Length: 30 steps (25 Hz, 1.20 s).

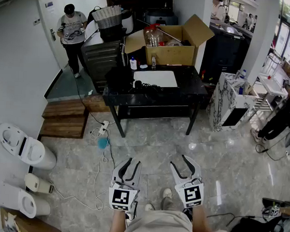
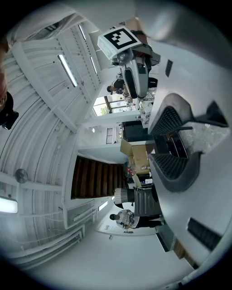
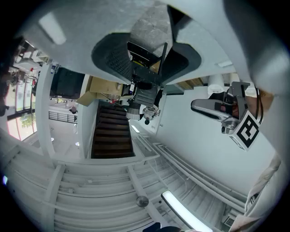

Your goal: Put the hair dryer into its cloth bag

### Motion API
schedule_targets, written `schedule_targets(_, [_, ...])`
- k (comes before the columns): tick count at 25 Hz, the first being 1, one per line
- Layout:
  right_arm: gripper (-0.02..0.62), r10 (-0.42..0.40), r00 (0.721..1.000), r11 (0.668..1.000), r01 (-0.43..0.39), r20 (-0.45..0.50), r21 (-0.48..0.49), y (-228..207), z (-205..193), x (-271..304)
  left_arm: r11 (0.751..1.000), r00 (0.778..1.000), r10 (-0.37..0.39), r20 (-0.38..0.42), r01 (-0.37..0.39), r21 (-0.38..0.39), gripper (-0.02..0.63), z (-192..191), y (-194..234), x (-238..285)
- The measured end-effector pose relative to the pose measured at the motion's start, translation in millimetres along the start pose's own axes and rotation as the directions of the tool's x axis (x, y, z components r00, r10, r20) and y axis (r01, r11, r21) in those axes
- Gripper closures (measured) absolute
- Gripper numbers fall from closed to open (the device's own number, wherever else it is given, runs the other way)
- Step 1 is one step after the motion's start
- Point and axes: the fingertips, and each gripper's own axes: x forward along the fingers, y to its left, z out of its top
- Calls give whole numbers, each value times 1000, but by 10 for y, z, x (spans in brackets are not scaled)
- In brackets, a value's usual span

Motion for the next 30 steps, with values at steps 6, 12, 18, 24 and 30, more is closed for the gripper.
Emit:
schedule_targets(6, [391,-18,1000,998,18,7,55,-60,-2,115,1000,1000,-9,-13,9,-1,477,-20,32,162])
schedule_targets(12, [391,-15,999,992,19,-30,121,-280,-112,346,999,999,-33,-9,33,9,477,54,-14,553])
schedule_targets(18, [391,15,1000,996,-15,-3,85,-543,-148,733,1000,1000,-22,7,22,14,477,138,82,1024])
schedule_targets(24, [391,49,999,996,-49,11,78,-861,-189,1052,1000,1000,9,8,-9,17,477,232,147,1424])
schedule_targets(30, [391,81,997,990,-81,8,114,-1152,-231,1342,999,999,40,-12,-40,28,477,271,187,1807])
